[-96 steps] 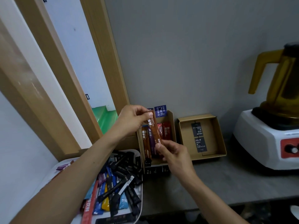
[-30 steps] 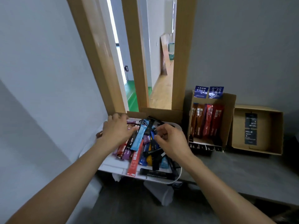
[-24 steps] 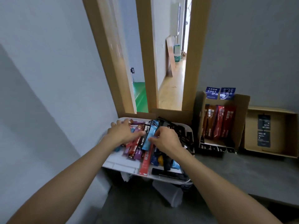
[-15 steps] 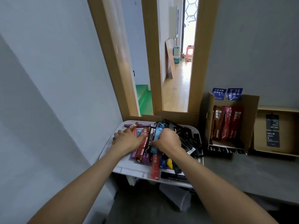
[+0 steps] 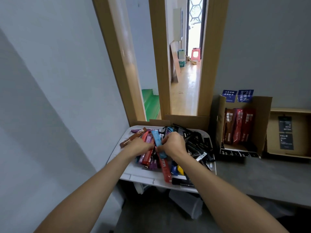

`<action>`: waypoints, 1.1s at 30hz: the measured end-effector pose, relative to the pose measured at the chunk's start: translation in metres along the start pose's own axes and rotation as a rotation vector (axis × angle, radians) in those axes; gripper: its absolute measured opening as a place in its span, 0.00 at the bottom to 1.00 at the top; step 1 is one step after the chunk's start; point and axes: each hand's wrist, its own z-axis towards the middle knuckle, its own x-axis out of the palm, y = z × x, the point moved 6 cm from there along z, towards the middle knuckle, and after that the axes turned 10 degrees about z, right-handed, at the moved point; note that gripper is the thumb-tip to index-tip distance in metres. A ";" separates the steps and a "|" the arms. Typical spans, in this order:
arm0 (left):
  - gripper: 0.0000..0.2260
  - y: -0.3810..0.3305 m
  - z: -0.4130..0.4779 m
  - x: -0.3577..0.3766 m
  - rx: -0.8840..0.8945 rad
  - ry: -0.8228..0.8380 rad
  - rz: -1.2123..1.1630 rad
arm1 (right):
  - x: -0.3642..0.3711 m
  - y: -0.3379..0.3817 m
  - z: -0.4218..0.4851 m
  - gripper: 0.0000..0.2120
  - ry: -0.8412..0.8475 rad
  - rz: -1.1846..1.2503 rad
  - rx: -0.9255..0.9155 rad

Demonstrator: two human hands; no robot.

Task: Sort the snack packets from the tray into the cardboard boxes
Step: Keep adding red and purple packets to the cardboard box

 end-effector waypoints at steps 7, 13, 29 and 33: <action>0.29 -0.007 -0.004 -0.007 0.023 0.005 -0.107 | 0.003 -0.006 0.003 0.15 0.012 0.164 0.044; 0.24 -0.007 -0.007 -0.012 0.050 0.002 -0.175 | -0.001 -0.006 0.006 0.15 -0.004 0.254 0.009; 0.10 -0.041 -0.053 -0.049 0.210 -0.010 -0.953 | -0.088 -0.006 -0.056 0.16 -0.035 0.840 -0.180; 0.09 -0.075 -0.072 -0.044 0.266 0.050 -1.004 | -0.125 -0.016 -0.072 0.17 -0.116 0.890 -0.261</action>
